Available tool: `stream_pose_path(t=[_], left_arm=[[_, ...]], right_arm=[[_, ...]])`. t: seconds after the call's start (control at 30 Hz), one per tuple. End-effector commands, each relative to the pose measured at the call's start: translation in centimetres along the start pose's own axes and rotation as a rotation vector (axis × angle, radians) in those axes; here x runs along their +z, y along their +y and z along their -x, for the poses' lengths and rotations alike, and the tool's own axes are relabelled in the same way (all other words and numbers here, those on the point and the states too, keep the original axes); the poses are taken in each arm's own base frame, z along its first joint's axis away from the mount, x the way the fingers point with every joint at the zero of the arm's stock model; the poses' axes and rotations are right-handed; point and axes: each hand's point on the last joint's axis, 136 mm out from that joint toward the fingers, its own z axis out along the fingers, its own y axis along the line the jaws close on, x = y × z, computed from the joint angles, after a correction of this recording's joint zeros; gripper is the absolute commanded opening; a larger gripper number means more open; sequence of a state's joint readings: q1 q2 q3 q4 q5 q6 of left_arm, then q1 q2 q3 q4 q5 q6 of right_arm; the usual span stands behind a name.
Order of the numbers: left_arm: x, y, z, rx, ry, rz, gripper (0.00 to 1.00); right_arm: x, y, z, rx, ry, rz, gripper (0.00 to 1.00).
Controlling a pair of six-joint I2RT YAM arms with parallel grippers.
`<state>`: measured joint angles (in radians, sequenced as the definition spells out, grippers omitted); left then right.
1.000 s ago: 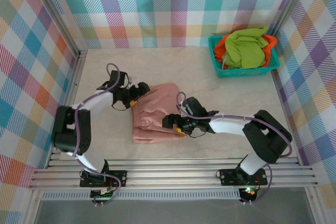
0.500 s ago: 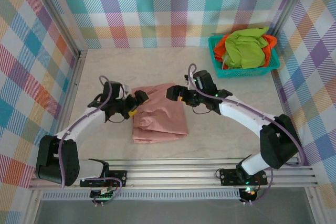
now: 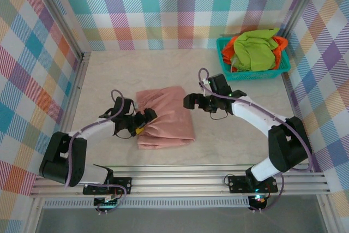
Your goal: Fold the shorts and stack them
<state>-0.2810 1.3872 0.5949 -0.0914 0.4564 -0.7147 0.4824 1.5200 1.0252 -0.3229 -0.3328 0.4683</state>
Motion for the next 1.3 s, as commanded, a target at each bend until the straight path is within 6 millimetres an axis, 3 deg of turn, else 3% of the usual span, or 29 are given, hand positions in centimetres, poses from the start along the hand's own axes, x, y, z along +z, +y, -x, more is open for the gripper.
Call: stream_pose_path(t=[0.0,0.17,0.5,0.97,1.1,1.27], left_arm=[[1.5,5.2,-2.1,-0.025,0.058,0.167,1.0],[1.4,5.4,-2.2,-0.016,0.059,0.18,1.0],[1.4,5.6,-2.4,-0.014,0.063,0.178,1.0],[1.7,5.7,-2.4,-0.016,0.066,0.173,1.0],[1.6,5.7,-2.5,-0.014,0.068,0.176,1.0],[1.4,5.3,-2.3,-0.01,0.056,0.164,1.0]], right_arm=[[0.6,-0.1,-0.4,-0.055,0.064,0.037,0.99],[3.2,-0.4,-0.6,-0.042,0.179,0.139,0.99],[7.6,-2.2,-0.6,0.016,0.25,0.153,0.9],[9.6,-1.6,-1.4,0.089,0.297,0.204,0.73],[9.8,-1.4,-1.4,0.089,0.296,0.205,0.61],[9.6,-1.2,-1.0,0.073,0.28,0.195,0.35]])
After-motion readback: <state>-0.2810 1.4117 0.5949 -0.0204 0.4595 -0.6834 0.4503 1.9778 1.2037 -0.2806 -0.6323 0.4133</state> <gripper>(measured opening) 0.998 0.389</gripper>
